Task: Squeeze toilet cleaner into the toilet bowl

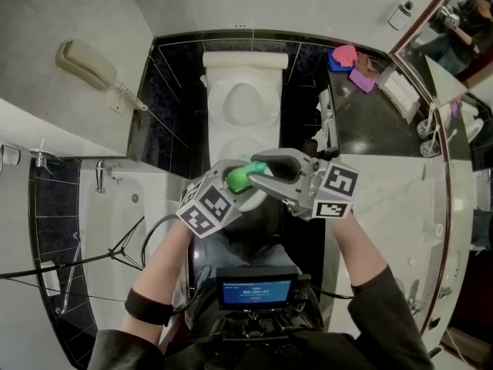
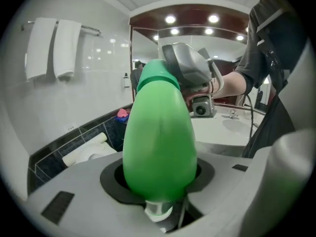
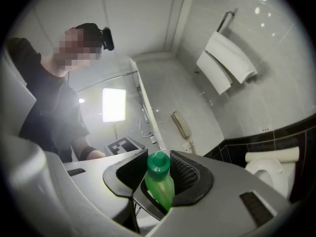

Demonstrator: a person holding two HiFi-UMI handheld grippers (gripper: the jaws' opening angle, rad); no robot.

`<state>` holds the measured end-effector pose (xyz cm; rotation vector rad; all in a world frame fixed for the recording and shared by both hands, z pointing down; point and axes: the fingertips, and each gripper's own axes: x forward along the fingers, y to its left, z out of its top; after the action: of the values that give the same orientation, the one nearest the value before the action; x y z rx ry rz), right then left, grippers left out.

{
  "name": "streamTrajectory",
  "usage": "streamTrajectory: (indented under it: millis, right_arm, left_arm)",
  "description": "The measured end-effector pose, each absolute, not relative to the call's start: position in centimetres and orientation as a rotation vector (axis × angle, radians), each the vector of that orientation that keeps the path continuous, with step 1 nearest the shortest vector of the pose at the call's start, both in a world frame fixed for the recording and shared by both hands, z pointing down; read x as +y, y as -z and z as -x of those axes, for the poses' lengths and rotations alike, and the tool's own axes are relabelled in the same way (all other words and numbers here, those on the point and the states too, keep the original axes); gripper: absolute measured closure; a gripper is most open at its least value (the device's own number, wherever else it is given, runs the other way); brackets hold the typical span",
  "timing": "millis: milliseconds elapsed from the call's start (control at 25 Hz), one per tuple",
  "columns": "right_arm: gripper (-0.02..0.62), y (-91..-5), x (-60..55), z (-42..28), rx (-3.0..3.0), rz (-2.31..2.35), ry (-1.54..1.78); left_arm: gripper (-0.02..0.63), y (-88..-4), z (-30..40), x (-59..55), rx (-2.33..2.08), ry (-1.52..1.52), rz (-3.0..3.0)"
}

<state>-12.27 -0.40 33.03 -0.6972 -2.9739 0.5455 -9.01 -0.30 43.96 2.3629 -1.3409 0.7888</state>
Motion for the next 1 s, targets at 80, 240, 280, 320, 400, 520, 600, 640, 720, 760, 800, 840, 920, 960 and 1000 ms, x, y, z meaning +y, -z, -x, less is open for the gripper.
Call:
streamTrajectory:
  millis: [80,240,280,320,400,520,600,640,720,760,800,840,920,960,1000]
  right_arm:
    - [0.445,-33.9,-1.1,12.7,-2.92,0.556,-0.696]
    - [0.445,-36.6,-2.0,13.3,-2.667,0.205,-1.106]
    - [0.445,-37.2,-1.9,13.4,-2.601,0.146,-1.166]
    - [0.445,-37.5,-1.8,13.5,-2.55,0.107,-1.205]
    - [0.445,-38.0,-1.6,13.6,-2.495,0.064,-1.241]
    - [0.44,-37.8,-1.4,13.9,-2.548,0.1,-1.197]
    - [0.429,-36.4,-1.1,14.0,-2.689,0.223,-1.036]
    - [0.416,-35.4,-0.8,13.8,-2.781,0.325,-0.893]
    - [0.408,-33.4,0.5,13.1,-2.916,0.554,-0.509]
    - [0.408,-32.9,1.0,12.6,-2.93,0.643,-0.312]
    - [0.409,-32.6,1.5,12.1,-2.915,0.713,-0.152]
    - [0.408,-32.4,1.9,11.8,-2.887,0.769,-0.028]
    - [0.403,-32.0,2.5,11.1,-2.825,0.842,0.169]
    - [0.405,-32.0,2.7,10.9,-2.792,0.866,0.249]
    - [0.405,-32.0,3.0,10.7,-2.756,0.888,0.32]
  left_arm:
    - [0.43,-44.9,9.9,-0.7,-1.447,-0.839,-2.294]
    - [0.43,-47.0,12.0,-1.2,-1.621,-1.014,-2.166]
    - [0.43,-47.5,12.3,-1.1,-1.646,-1.057,-2.143]
    - [0.43,-47.9,12.6,-1.0,-1.665,-1.089,-2.126]
    - [0.43,-48.3,12.8,-0.8,-1.681,-1.112,-2.106]
    - [0.43,-48.1,12.5,-0.8,-1.66,-1.029,-2.129]
    - [0.43,-47.2,11.9,-0.6,-1.601,-0.917,-2.196]
    - [0.43,-46.7,11.5,-0.4,-1.551,-0.865,-2.244]
    - [0.43,-45.6,10.4,0.2,-1.428,-0.788,-2.347]
    - [0.43,-45.2,10.0,0.6,-1.367,-0.765,-2.395]
    - [0.43,-44.8,9.6,1.0,-1.31,-0.756,-2.437]
    - [0.43,-44.5,9.3,1.4,-1.259,-0.76,-2.471]
    - [0.43,-44.2,8.8,2.1,-1.167,-0.784,-2.515]
    - [0.43,-44.2,8.7,2.3,-1.13,-0.8,-2.526]
    - [0.43,-44.2,8.5,2.5,-1.1,-0.817,-2.531]
